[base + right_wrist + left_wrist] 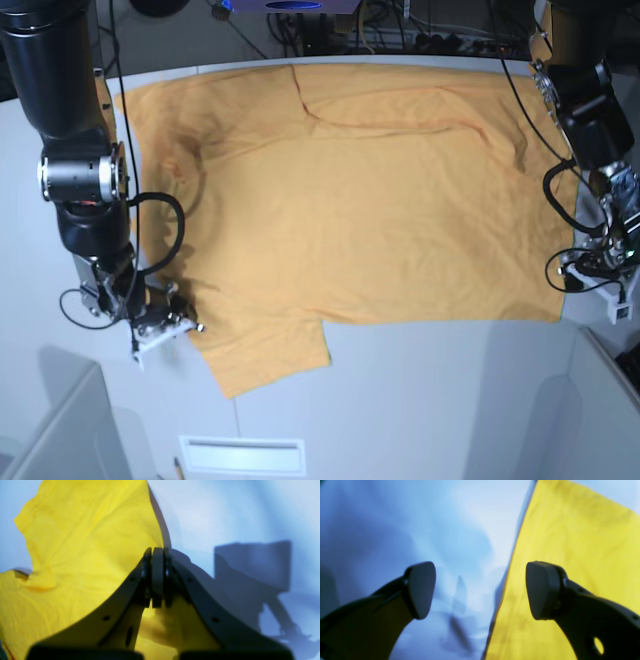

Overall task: Fold the T-shirt properly
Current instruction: 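Move the left gripper to the other hem corner and grasp both corners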

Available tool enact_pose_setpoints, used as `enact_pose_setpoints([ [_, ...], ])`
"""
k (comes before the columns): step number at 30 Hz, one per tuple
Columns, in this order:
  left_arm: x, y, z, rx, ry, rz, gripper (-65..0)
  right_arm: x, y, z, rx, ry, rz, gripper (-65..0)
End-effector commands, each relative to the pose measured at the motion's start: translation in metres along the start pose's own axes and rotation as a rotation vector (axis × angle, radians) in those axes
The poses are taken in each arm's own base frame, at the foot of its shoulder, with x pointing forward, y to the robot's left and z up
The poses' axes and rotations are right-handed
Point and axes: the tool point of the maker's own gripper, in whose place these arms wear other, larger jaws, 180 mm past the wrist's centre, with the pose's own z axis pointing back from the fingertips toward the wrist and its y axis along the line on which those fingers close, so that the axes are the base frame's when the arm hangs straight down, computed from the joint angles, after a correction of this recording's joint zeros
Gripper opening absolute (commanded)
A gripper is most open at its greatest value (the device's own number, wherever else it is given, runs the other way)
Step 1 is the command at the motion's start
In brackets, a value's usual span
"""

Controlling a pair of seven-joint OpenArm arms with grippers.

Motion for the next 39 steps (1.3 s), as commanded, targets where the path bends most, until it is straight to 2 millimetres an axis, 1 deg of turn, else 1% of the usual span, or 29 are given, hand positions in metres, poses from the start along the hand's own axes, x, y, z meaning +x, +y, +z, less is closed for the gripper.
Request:
enact_pose_setpoints([
  [1, 0.025, -0.002, -0.001, -0.007, -0.057, -0.005, -11.2, 0.021, 0.005, 0.006, 0.006, -0.03, 0.019, -65.0],
  [4, 0.037, -0.015, -0.02, -0.044, -0.07, 0.031, -11.2, 0.021, 0.004, 0.006, 0.004, -0.031, 0.019, -65.0],
  [9, 0.05, -0.022, -0.037, -0.073, -0.121, 0.101, -11.0, 0.022, 0.005, 0.006, 0.006, -0.031, 0.02, -65.0],
  [10, 0.051, -0.02, -0.039, -0.06, -0.128, 0.121, -11.0, 0.023, 0.005, 0.006, 0.006, -0.033, 0.02, -65.0],
  [13, 0.052, -0.013, -0.042, -0.019, -0.149, 0.162, -11.0, 0.023, 0.006, 0.006, 0.006, -0.034, 0.022, -65.0],
  [21, 0.052, -0.015, -0.044, -0.021, -0.171, 0.167, -10.7, 0.021, 0.004, 0.006, 0.004, -0.03, 0.02, -65.0],
  [23, 0.04, -0.019, -0.05, -0.028, -0.147, 0.176, -10.9, 0.021, 0.003, 0.007, 0.002, -0.03, 0.02, -65.0],
  [24, 0.038, -0.022, -0.052, -0.035, -0.138, 0.179, -10.9, 0.021, 0.003, 0.007, 0.002, -0.03, 0.02, -65.0],
  [26, 0.025, -0.031, -0.06, -0.043, -0.11, 0.149, -11.0, 0.021, 0.003, 0.007, 0.002, -0.03, 0.02, -65.0],
  [29, 0.017, -0.038, -0.064, -0.046, -0.105, 0.105, -11.0, 0.022, 0.002, 0.007, 0.002, -0.031, 0.021, -65.0],
  [32, 0.02, -0.041, -0.064, -0.058, -0.118, 0.124, -11.0, 0.022, 0.002, 0.007, 0.002, -0.031, 0.021, -65.0],
  [34, 0.024, -0.046, -0.064, -0.073, -0.125, 0.14, -11.0, 0.022, 0.002, 0.007, 0.002, -0.031, 0.021, -65.0],
  [36, 0.036, -0.047, -0.061, -0.078, -0.153, 0.144, -11.2, 0.021, 0.003, 0.007, 0.004, -0.03, 0.021, -65.0],
  [37, 0.039, -0.052, -0.06, -0.085, -0.159, 0.143, -11.4, 0.021, 0.004, 0.006, 0.005, -0.03, 0.021, -65.0],
  [38, 0.04, -0.056, -0.061, -0.092, -0.162, 0.141, -11.8, 0.021, 0.004, 0.006, 0.005, -0.03, 0.021, -65.0],
  [39, 0.038, -0.058, -0.061, -0.093, -0.158, 0.137, -14.2, 0.021, 0.004, 0.006, 0.005, -0.03, 0.021, -65.0],
])
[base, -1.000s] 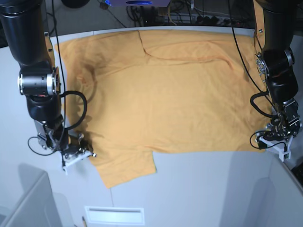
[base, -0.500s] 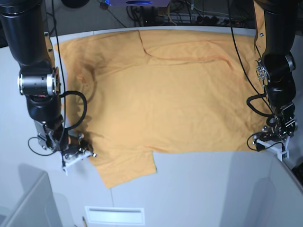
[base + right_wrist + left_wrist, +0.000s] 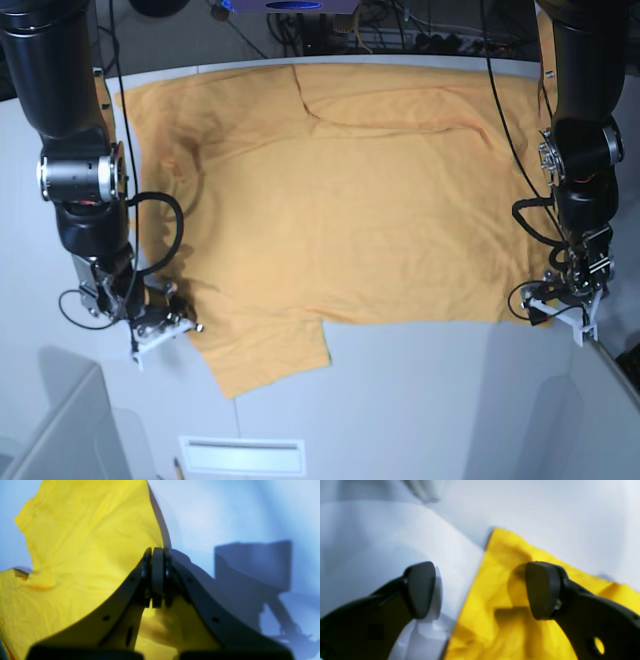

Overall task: Fold the T-shirt properly
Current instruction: 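Move the left gripper to the other hem corner and grasp both corners, then lift the hem with both grippers and fold it over toward the collar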

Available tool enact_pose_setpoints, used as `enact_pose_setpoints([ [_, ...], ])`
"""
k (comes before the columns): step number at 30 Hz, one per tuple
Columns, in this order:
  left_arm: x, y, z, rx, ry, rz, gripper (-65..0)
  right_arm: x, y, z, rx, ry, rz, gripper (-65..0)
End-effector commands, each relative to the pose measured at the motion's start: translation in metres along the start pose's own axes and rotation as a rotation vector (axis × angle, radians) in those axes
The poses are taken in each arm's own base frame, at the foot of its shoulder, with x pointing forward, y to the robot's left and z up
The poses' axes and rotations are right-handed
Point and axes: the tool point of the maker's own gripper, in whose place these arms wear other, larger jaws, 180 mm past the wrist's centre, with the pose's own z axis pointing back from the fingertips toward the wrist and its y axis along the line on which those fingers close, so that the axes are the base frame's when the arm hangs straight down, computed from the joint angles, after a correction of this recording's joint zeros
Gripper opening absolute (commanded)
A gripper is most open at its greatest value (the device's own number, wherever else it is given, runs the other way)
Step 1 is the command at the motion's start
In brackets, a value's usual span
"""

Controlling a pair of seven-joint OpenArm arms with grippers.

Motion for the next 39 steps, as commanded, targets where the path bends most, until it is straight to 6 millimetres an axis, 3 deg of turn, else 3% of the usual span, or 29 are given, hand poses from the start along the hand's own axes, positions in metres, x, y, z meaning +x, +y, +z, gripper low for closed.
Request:
enact_pose_setpoints([
  [1, 0.014, -0.004, 0.002, -0.018, -0.015, 0.008, -18.6, 0.02, 0.004, 0.005, 0.002, -0.032, 0.017, -65.0],
  [4, 0.003, -0.001, 0.001, -0.014, 0.002, 0.004, -34.4, 0.02, 0.003, 0.006, 0.0, -0.031, 0.016, -65.0],
  [10, 0.0, 0.002, 0.002, -0.009, -0.001, -0.002, -65.0, 0.014, -0.002, 0.005, -0.006, -0.028, 0.011, -65.0],
  [15, -0.001, 0.001, 0.003, -0.01, 0.016, -0.01, -65.0, 0.013, -0.005, 0.003, -0.007, -0.06, 0.0, -65.0],
  [21, 0.017, -0.006, 0.02, -0.045, -0.001, -0.101, -65.0, 0.026, 0.005, 0.008, 0.02, -0.123, 0.049, -65.0],
  [28, 0.028, -0.022, 0.052, -0.128, -0.036, -0.077, -65.0, 0.043, 0.018, 0.036, 0.081, -0.214, 0.1, -65.0],
  [30, 0.028, -0.017, 0.057, -0.133, -0.038, -0.072, -65.0, 0.044, 0.016, 0.046, 0.091, -0.223, 0.085, -65.0],
  [39, 0.023, -0.014, 0.083, -0.183, -0.078, -0.085, -65.0, 0.029, 0.015, 0.074, 0.101, -0.218, 0.113, -65.0],
])
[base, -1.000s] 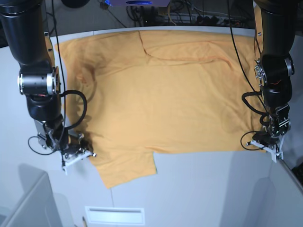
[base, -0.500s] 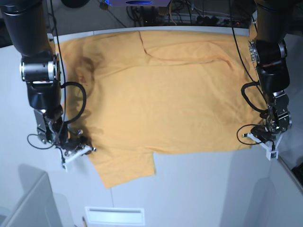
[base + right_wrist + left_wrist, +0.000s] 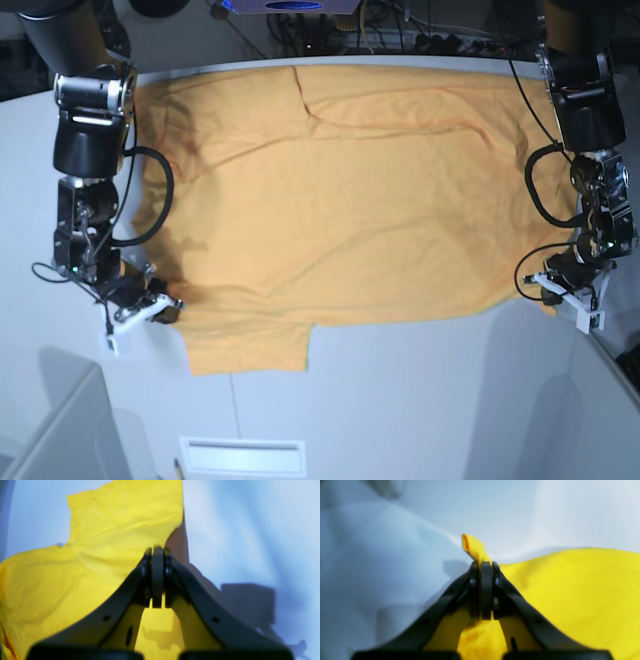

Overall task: Fold the T-shirt properly
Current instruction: 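Lift the hem with both grippers and fold it over toward the collar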

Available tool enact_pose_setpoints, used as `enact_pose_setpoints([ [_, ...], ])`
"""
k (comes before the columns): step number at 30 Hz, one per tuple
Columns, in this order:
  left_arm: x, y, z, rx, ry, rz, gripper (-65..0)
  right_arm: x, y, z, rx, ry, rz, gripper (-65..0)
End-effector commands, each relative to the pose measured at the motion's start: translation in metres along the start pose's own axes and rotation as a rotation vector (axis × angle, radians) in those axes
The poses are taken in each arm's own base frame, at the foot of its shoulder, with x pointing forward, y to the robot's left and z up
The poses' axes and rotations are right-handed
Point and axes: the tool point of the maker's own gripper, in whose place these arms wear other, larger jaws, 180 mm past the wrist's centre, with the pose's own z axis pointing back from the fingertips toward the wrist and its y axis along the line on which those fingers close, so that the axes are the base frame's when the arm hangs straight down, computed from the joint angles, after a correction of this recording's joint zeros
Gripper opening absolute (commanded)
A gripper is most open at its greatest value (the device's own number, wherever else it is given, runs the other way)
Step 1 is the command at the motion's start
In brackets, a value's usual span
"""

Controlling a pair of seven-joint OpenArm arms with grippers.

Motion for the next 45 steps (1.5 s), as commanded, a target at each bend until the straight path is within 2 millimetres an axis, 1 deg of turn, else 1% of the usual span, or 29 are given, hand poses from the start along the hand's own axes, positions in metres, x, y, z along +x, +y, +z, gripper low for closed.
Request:
enact_pose_setpoints([
  [1, 0.021, 0.005, 0.011, 0.003, -0.04, -0.01, -65.0, 0.027, 0.006, 0.01, 0.017, -0.072, 0.028, -65.0],
  [2, 0.02, 0.008, 0.019, 0.006, -0.039, -0.002, -65.0, 0.023, 0.009, 0.014, 0.02, -0.07, 0.042, -65.0],
  [3, 0.02, 0.016, 0.028, 0.017, -0.048, 0.018, -65.0, 0.021, 0.012, 0.018, 0.024, -0.076, 0.06, -65.0],
  [5, 0.025, 0.029, 0.045, 0.042, -0.074, 0.041, -65.0, 0.019, 0.011, 0.029, 0.019, -0.087, 0.058, -65.0],
  [6, 0.027, 0.031, 0.051, 0.048, -0.084, 0.037, -65.0, 0.02, 0.009, 0.035, 0.014, -0.095, 0.051, -65.0],
  [10, 0.023, 0.022, 0.063, 0.042, -0.058, -0.01, -65.0, 0.016, -0.001, 0.051, -0.004, -0.092, 0.006, -65.0],
  [11, 0.027, 0.02, 0.067, 0.041, -0.067, -0.015, -65.0, 0.014, -0.004, 0.054, -0.01, -0.087, -0.001, -65.0],
  [15, 0.021, 0.011, 0.08, 0.039, -0.059, -0.075, -65.0, -0.002, -0.011, 0.069, -0.033, -0.07, 0.004, -65.0],
  [18, 0.012, 0.003, 0.091, 0.036, -0.058, -0.123, -65.0, -0.017, -0.012, 0.084, -0.045, -0.071, 0.01, -65.0],
  [19, 0.011, 0.006, 0.096, 0.045, -0.063, -0.125, -65.0, -0.022, -0.009, 0.088, -0.03, -0.077, -0.005, -65.0],
  [21, 0.013, 0.014, 0.105, 0.067, -0.084, -0.111, -65.0, -0.027, -0.012, 0.097, -0.014, -0.098, -0.042, -65.0],
  [23, 0.012, 0.013, 0.108, 0.068, -0.095, -0.092, -65.0, -0.032, -0.016, 0.104, -0.006, -0.11, -0.079, -65.0],
  [25, 0.003, 0.018, 0.11, 0.081, -0.06, -0.084, -65.0, -0.037, -0.019, 0.112, -0.008, -0.12, -0.094, -65.0],
  [28, 0.0, 0.021, 0.12, 0.096, -0.064, -0.092, -65.0, -0.042, -0.013, 0.121, 0.008, -0.129, -0.086, -65.0],
  [29, -0.002, 0.019, 0.122, 0.095, -0.066, -0.094, -65.0, -0.043, -0.009, 0.125, 0.023, -0.135, -0.087, -65.0],
  [31, 0.0, 0.021, 0.131, 0.109, -0.086, -0.097, -65.0, -0.044, 0.0, 0.133, 0.06, -0.154, -0.096, -65.0],
  [34, -0.002, 0.024, 0.137, 0.123, -0.092, -0.095, -65.0, -0.043, 0.001, 0.147, 0.078, -0.194, -0.123, -65.0],
  [35, 0.0, 0.023, 0.14, 0.124, -0.104, -0.096, -65.0, -0.046, 0.001, 0.15, 0.083, -0.195, -0.131, -65.0],
  [40, -0.008, 0.022, 0.146, 0.129, -0.089, -0.117, -65.0, -0.062, -0.002, 0.162, 0.088, -0.187, -0.17, -65.0],
  [41, -0.014, 0.022, 0.147, 0.13, -0.074, -0.121, -65.0, -0.066, -0.002, 0.163, 0.093, -0.182, -0.179, -65.0],
  [45, -0.018, 0.015, 0.155, 0.125, -0.072, -0.153, -65.0, -0.07, 0.007, 0.173, 0.115, -0.184, -0.165, -65.0],
])
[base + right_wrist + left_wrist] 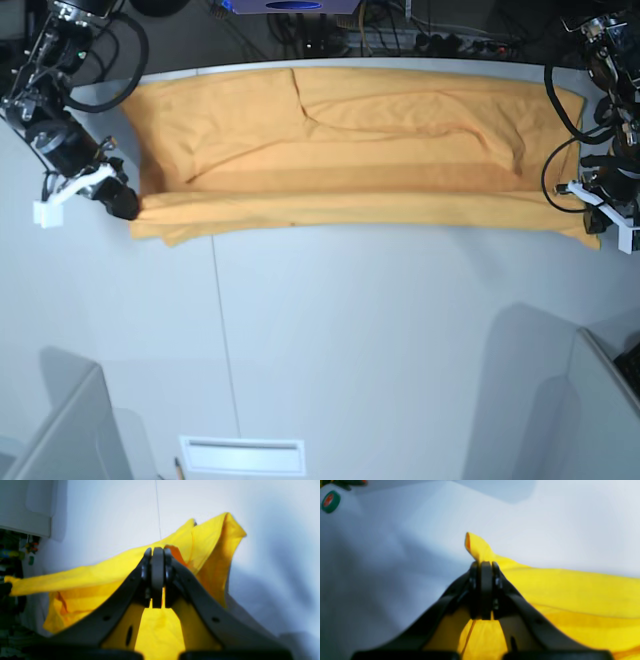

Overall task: Fold the T-shirt properly
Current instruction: 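Lift the hem with both grippers and fold it over toward the collar, then release the folded hem and raise both grippers off the shirt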

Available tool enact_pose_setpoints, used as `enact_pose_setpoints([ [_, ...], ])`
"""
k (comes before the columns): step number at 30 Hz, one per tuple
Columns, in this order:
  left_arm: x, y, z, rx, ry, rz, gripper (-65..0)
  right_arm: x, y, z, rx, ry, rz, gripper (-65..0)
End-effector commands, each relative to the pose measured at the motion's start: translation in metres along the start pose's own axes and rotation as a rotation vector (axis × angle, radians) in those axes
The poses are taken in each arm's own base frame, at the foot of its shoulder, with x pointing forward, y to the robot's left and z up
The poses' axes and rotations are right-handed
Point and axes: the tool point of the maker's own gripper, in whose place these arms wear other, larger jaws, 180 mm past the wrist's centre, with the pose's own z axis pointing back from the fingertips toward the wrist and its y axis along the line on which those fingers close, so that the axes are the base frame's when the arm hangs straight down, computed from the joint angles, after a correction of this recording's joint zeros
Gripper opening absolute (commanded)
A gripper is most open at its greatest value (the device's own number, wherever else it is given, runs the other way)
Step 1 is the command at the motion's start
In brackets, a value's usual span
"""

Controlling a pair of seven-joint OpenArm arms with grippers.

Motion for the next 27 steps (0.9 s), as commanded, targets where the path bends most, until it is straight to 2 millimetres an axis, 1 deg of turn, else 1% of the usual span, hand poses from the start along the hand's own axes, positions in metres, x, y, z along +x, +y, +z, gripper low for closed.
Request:
enact_pose_setpoints([
  [1, 0.015, 0.001, 0.007, 0.009, -0.053, -0.018, -65.0, 0.016, 0.009, 0.006, 0.025, -0.05, 0.033, -65.0],
  [2, 0.013, -0.002, 0.009, 0.005, -0.053, -0.018, -65.0, 0.014, 0.011, 0.009, 0.025, -0.047, 0.041, -65.0],
  [5, 0.0, 0.0, 0.016, 0.017, -0.035, -0.004, -65.0, 0.006, 0.013, 0.014, 0.02, -0.033, 0.048, -65.0],
  [8, -0.017, 0.011, 0.022, 0.045, 0.004, 0.006, -65.0, -0.01, 0.005, 0.02, -0.002, 0.004, 0.029, -65.0],
  [10, -0.027, 0.014, 0.027, 0.04, 0.03, -0.028, -65.0, -0.02, 0.001, 0.024, -0.016, 0.024, 0.017, -65.0],
  [13, -0.041, 0.021, 0.035, 0.039, 0.064, -0.072, -65.0, -0.029, -0.003, 0.026, -0.03, 0.047, 0.004, -65.0],
  [14, -0.047, 0.022, 0.037, 0.042, 0.081, -0.071, -65.0, -0.031, -0.005, 0.027, -0.034, 0.052, 0.003, -65.0],
  [17, -0.069, 0.023, 0.041, 0.048, 0.133, -0.057, -65.0, -0.052, -0.016, 0.03, -0.074, 0.106, -0.013, -65.0],
  [18, -0.074, 0.022, 0.042, 0.046, 0.144, -0.054, -65.0, -0.058, -0.019, 0.029, -0.09, 0.117, -0.019, -65.0],
  [20, -0.082, 0.02, 0.043, 0.04, 0.162, -0.049, -65.0, -0.077, -0.028, 0.032, -0.133, 0.153, -0.04, -65.0],
  [22, -0.086, 0.016, 0.043, 0.032, 0.168, -0.041, -65.0, -0.089, -0.032, 0.034, -0.154, 0.177, -0.045, -65.0],
  [25, -0.087, 0.015, 0.043, 0.031, 0.17, -0.038, -65.0, -0.093, -0.032, 0.035, -0.156, 0.182, -0.055, -65.0],
  [27, -0.092, 0.016, 0.045, 0.032, 0.187, -0.041, -65.0, -0.095, -0.033, 0.037, -0.161, 0.188, -0.055, -65.0],
])
